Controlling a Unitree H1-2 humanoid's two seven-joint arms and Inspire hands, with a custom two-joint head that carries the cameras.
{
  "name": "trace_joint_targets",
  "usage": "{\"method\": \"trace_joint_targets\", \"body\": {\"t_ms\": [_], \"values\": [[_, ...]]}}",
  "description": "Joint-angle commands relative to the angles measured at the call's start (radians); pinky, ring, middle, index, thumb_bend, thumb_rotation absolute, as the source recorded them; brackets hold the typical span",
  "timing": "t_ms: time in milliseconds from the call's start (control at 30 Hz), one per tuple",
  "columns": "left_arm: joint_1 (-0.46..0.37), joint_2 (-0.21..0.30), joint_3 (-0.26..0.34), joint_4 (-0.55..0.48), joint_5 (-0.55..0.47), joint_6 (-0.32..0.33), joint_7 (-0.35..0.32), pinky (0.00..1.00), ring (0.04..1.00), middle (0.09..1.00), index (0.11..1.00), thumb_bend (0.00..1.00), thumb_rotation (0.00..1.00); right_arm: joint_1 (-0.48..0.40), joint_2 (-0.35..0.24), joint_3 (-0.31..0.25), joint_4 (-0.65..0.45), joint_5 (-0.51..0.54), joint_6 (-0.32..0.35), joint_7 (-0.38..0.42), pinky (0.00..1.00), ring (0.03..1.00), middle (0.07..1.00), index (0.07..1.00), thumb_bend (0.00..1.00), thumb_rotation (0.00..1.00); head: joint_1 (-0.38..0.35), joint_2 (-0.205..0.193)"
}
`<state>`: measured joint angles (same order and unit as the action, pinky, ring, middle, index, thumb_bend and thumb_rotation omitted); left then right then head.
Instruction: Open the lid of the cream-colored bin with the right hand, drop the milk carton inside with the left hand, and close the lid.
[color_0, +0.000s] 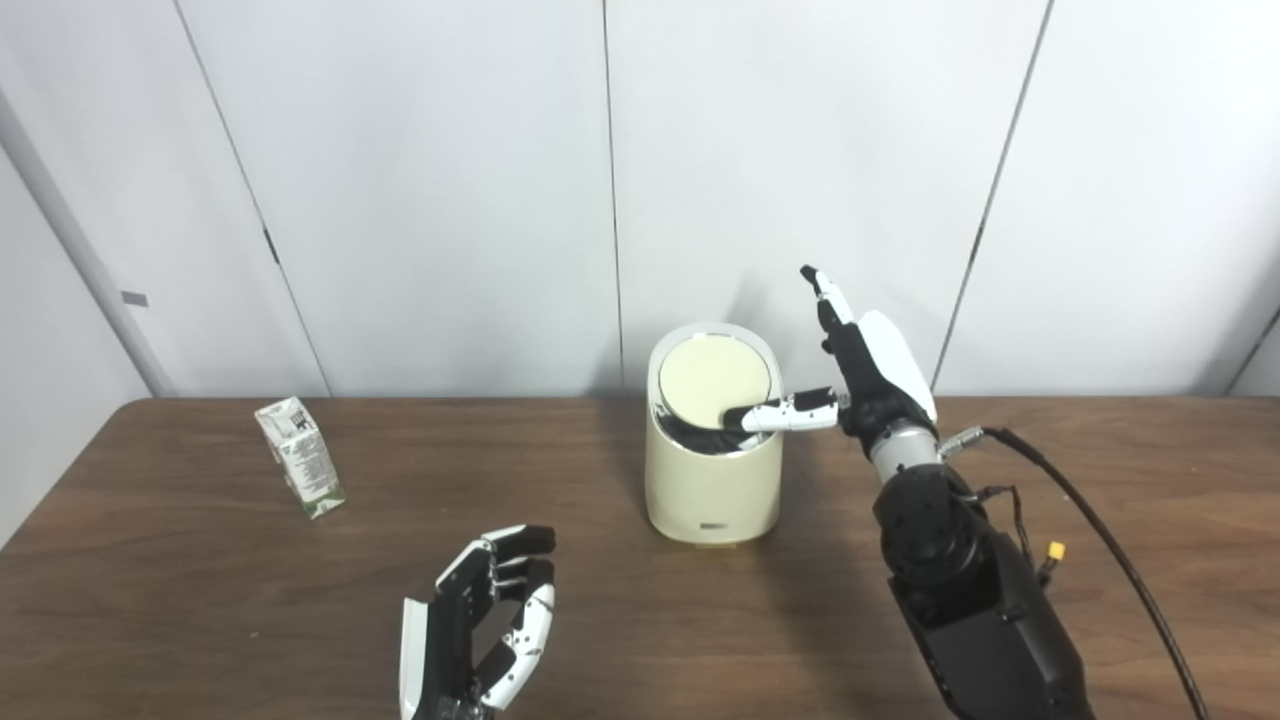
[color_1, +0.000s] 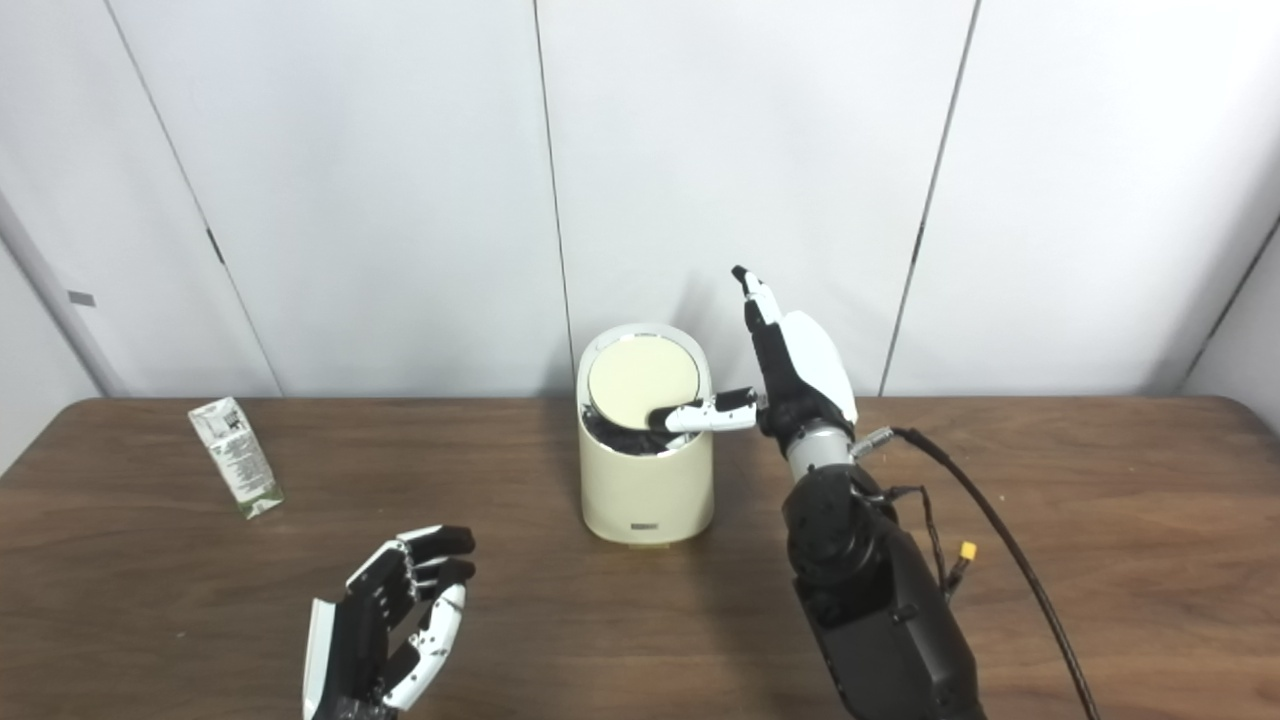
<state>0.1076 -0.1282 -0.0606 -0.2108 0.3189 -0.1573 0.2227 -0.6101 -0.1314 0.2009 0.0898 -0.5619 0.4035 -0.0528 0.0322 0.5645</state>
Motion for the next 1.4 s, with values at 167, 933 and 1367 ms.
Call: {"method": "trace_joint_targets", "body": {"t_ms": [167, 933, 1367], "values": [[-0.015, -0.016, -0.011, -0.022, 0.020, -0.012, 0.007, 0.53, 0.607, 0.660, 0.654, 0.27, 0.30, -0.035, -0.012, -0.006, 0.018, -0.016, -0.013, -0.019, 0.85, 0.966, 0.993, 0.985, 0.87, 0.25, 0.001, -0.002], [-0.016, -0.026, -0.018, -0.015, 0.043, -0.018, 0.013, 0.52, 0.603, 0.660, 0.656, 0.25, 0.30, -0.080, -0.004, 0.016, 0.076, -0.043, 0.007, -0.025, 0.86, 0.964, 0.984, 0.978, 0.85, 0.32, 0.006, -0.008], [-0.015, -0.029, -0.020, -0.017, 0.043, -0.016, 0.013, 0.52, 0.603, 0.659, 0.655, 0.25, 0.30, -0.076, 0.007, 0.022, 0.080, -0.041, 0.017, -0.024, 0.89, 0.968, 0.985, 0.975, 0.85, 0.34, 0.008, -0.006]]}}
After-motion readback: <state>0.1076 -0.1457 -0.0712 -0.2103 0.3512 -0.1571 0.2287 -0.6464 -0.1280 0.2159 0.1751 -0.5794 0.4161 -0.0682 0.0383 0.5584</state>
